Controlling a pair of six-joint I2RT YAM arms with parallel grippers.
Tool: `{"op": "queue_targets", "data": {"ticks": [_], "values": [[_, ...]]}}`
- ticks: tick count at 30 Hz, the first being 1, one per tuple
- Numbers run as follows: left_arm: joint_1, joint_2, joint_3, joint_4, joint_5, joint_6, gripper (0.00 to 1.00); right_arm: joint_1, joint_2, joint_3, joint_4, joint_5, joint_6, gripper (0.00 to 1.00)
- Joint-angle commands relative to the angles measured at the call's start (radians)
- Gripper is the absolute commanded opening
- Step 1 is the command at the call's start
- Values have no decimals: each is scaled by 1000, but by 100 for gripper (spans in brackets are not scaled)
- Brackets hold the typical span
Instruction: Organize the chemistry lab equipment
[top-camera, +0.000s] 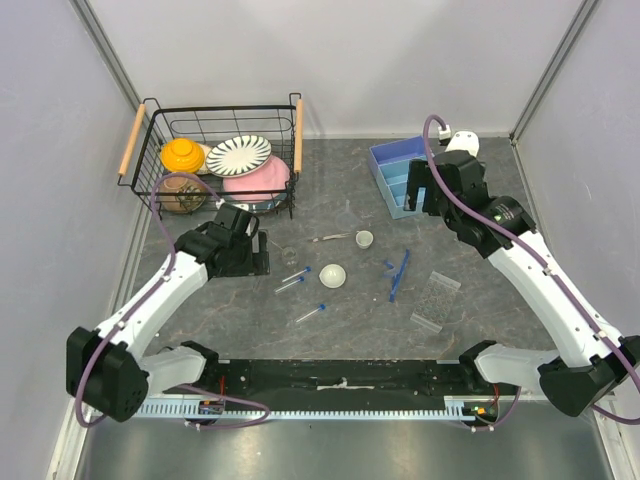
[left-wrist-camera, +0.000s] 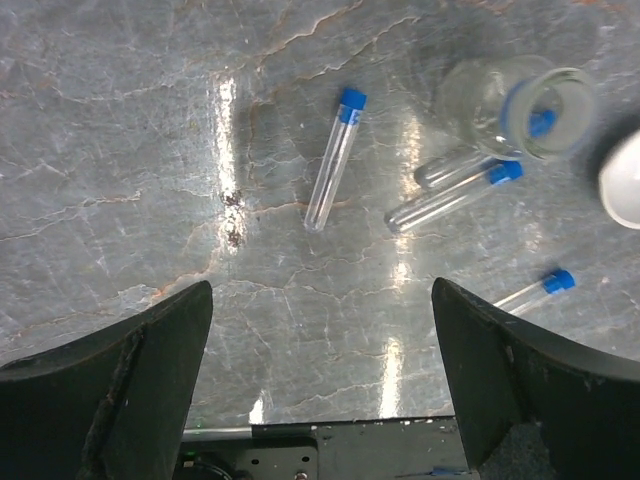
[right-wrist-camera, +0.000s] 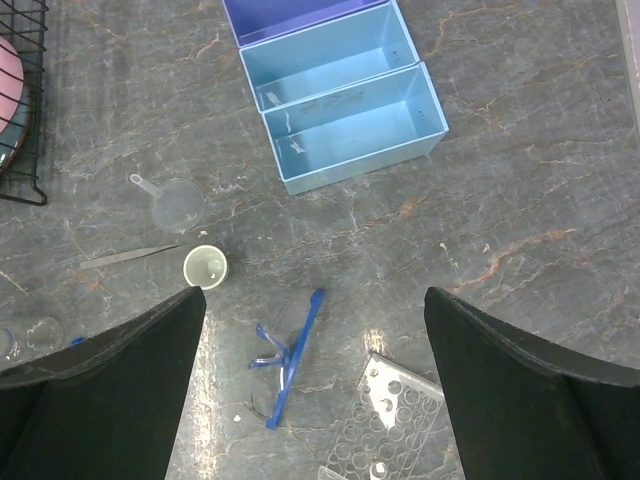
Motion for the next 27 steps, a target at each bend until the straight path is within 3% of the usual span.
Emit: {"op": "queue_targets", "data": {"ticks": [1,5,11,19,27], "values": [[41,63,-49,126,41,-13,97,-1,-21,-10,16,-33,-14,98],[113,131,-57,197,124,65,96,1,-21,-23,25,-51,-16,98],[123,206,-52,260,148,189,97,1,-17,-38,37,-61,-17,98],[145,267,-66,317,239,212,97,1,-3,-43,40,-87,-20,98],[147,399,-38,291,230,192,91,1,-3,-55,43,-88,-25,98]]}}
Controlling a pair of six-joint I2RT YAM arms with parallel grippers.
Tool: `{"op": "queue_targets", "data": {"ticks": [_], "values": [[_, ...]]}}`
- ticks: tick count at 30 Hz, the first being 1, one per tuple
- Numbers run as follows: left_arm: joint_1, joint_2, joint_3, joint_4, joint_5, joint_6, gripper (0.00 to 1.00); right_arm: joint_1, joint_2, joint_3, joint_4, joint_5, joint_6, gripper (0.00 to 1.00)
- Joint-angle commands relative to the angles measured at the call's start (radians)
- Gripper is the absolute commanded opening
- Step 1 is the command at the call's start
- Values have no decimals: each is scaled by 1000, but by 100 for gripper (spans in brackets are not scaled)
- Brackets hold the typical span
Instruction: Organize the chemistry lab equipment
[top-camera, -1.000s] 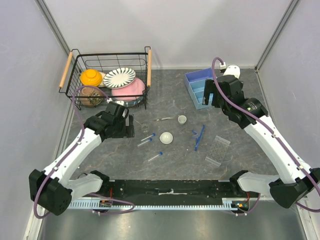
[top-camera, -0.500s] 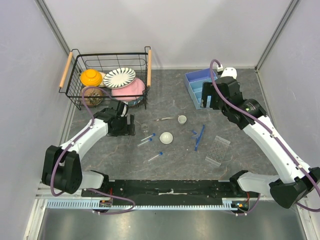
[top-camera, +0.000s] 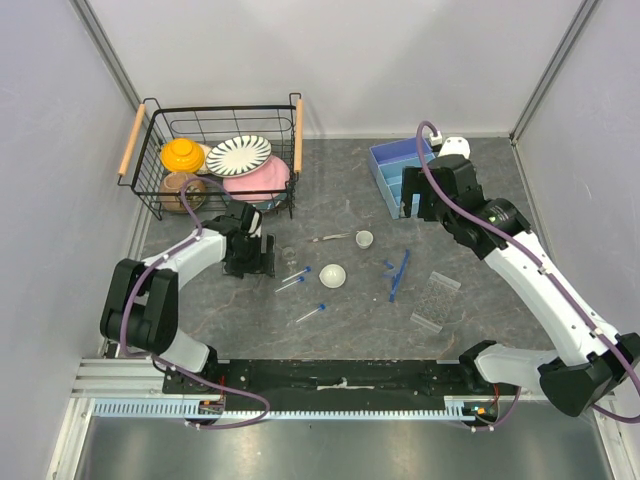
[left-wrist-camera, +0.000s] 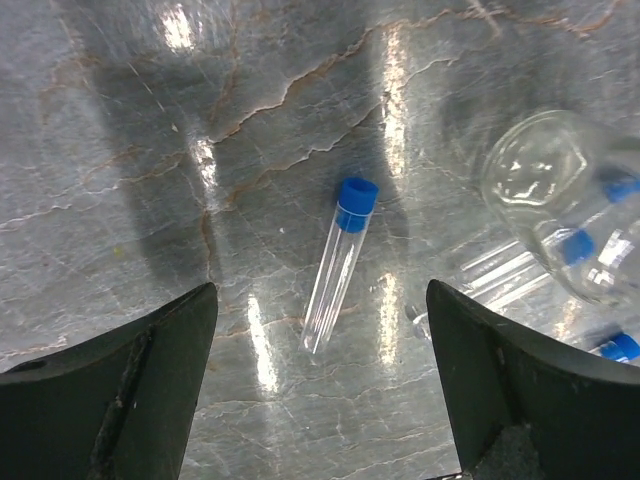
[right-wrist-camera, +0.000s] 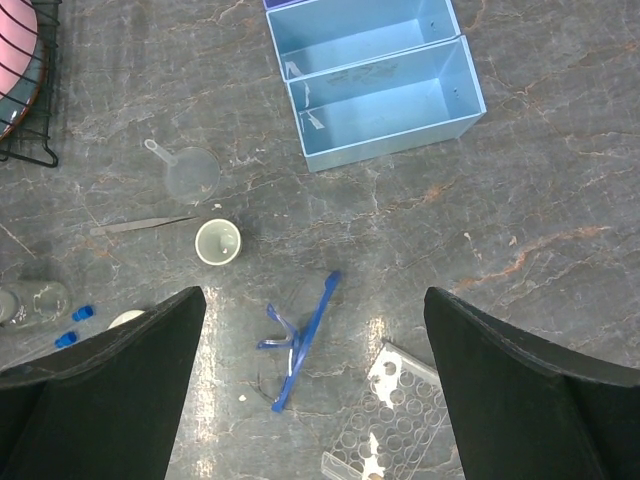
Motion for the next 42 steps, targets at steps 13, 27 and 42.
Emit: {"op": "queue_targets", "data": {"ticks": [13,27,42], "values": [[4,61,16,5,-60,-28,66,1,-4,-33,47,-36,-17,98],[-15,101,16,-12,-152,-76,42,1,-42,-41,49,-40,-19,98],[-25,44,71,-72,-190,-79,7,1,-44,-36,44,-50,-16,98]]}}
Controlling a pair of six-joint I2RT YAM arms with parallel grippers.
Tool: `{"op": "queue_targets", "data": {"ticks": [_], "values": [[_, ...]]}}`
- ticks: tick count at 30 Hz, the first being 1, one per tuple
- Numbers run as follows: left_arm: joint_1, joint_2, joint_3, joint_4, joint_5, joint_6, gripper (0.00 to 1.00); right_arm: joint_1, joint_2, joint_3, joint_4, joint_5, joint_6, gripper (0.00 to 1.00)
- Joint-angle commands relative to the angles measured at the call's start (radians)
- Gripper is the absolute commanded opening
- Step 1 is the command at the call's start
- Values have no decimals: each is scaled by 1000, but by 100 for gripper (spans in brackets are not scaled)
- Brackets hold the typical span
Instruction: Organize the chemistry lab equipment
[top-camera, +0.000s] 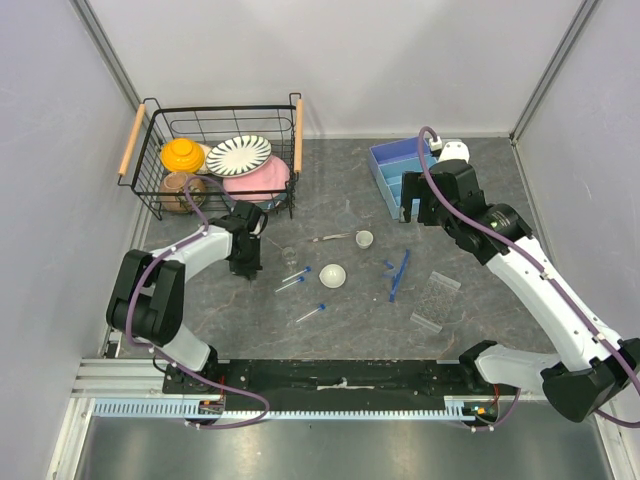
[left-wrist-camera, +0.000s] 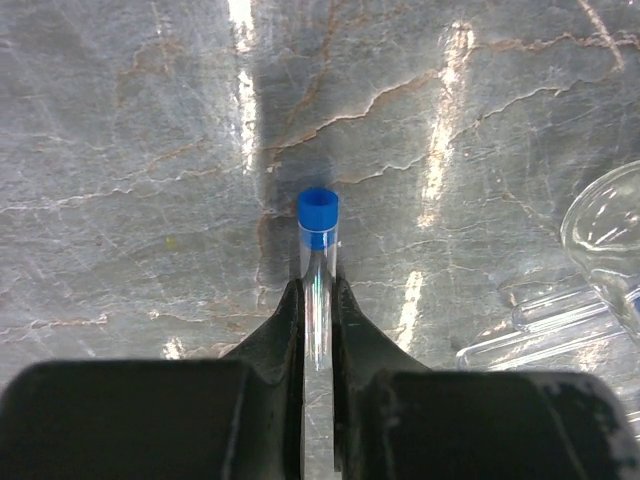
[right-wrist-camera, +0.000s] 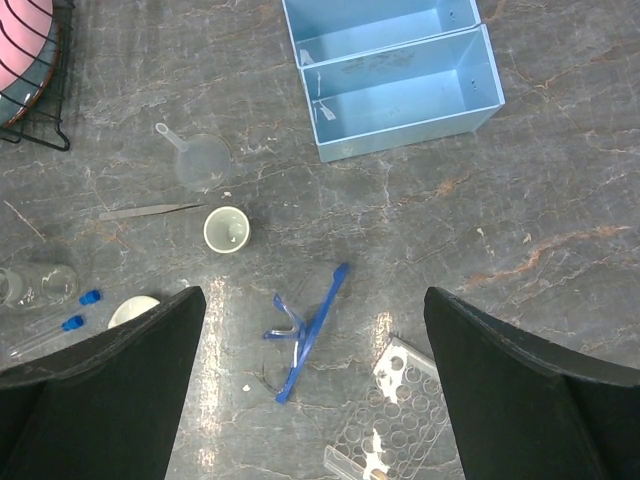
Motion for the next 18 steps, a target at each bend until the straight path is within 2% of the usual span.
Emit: {"op": "queue_targets", "data": {"ticks": [1,5,8,13,16,17,18], "values": [[0,-47,80,-70,-41,1,5,1,-9,13,25,-13,-8,98],[-2,-112,191,-169,-9,41,2,1,24,56,-1,-73,-13,98],[-2,-169,282,-251,77,93,2,1,41,84,-17,-166,-25,98],[-3,-281,438,-345,325,197,2,1,34,133,-51,-295,-59,98],[-17,-326,472,-342,448,212,2,1,24,157,-61,-454,-79,98],[-22,-346,475,-339,492,215,2,1,29,176,-72,-552,-77,98],[-26,-353,477,-326,572,222,2,1,34,182,-75,-603,-77,98]]}}
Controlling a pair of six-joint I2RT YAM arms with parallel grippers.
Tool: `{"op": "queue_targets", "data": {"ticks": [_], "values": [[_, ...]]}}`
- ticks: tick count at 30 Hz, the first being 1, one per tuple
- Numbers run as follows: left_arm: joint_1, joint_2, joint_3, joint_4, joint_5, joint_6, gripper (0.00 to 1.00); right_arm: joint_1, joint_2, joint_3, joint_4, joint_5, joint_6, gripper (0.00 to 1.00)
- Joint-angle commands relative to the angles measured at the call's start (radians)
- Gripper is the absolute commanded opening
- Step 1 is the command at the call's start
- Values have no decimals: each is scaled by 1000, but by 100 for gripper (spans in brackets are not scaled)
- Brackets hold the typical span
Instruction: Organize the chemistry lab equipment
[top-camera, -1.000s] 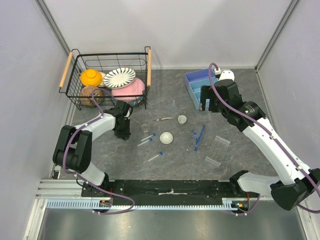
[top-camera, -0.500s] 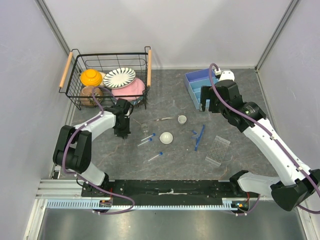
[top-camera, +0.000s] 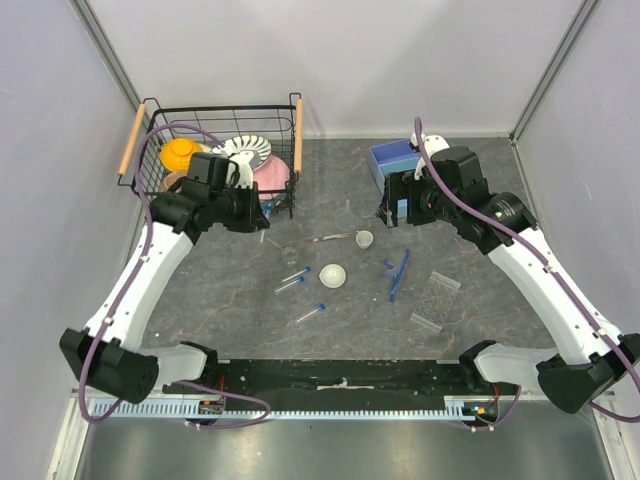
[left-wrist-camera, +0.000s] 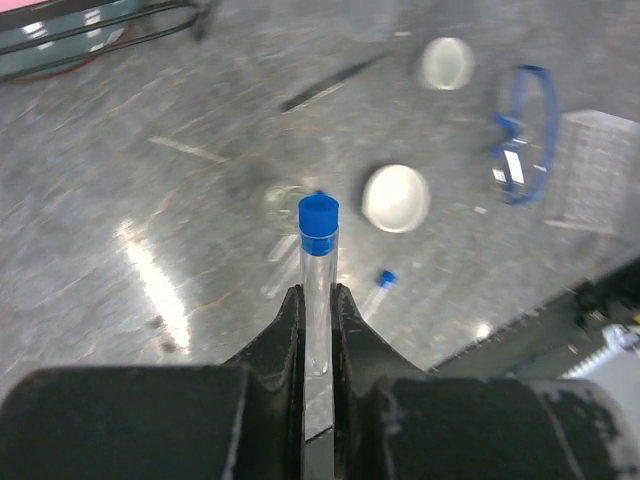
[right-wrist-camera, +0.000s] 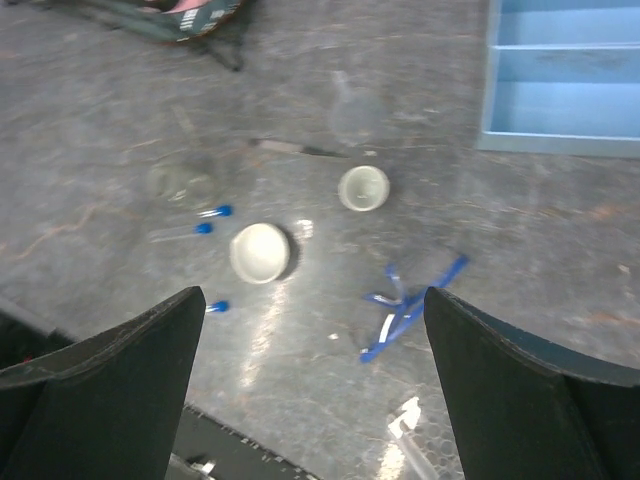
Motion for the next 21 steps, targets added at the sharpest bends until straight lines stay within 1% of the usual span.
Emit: {"op": "queue_targets", "data": {"ticks": [1,2,3,5,6,9,11,16,17,21], "values": [[-22,-64,39,-32,319,89,2,1,-13,77,-22,-329,-29,98],[-37,-76,34,-23,354,94,2,3,-15,74,-16,-374,-27,98],[-44,-84,33,-8,412,97,2,3,-19,65,-5,-473,-24,98],[-71,-95,22,2,494,103,2,4,-36,32,32,-555,0,98],[-85,-101,14,8,514,109,2,4,-41,20,44,-634,10,98],[-148,-119,-18,44,558,112,2,18,-56,-35,93,-716,59,98],[-195,-122,-32,78,569,112,2,30,-73,-83,130,-732,85,98],[-313,-109,-55,138,543,108,2,50,-95,-158,188,-778,129,97],[-350,-101,-55,153,533,100,2,54,-98,-164,196,-779,131,96],[-438,-61,-47,172,482,86,2,61,-118,-184,199,-775,129,92]]}}
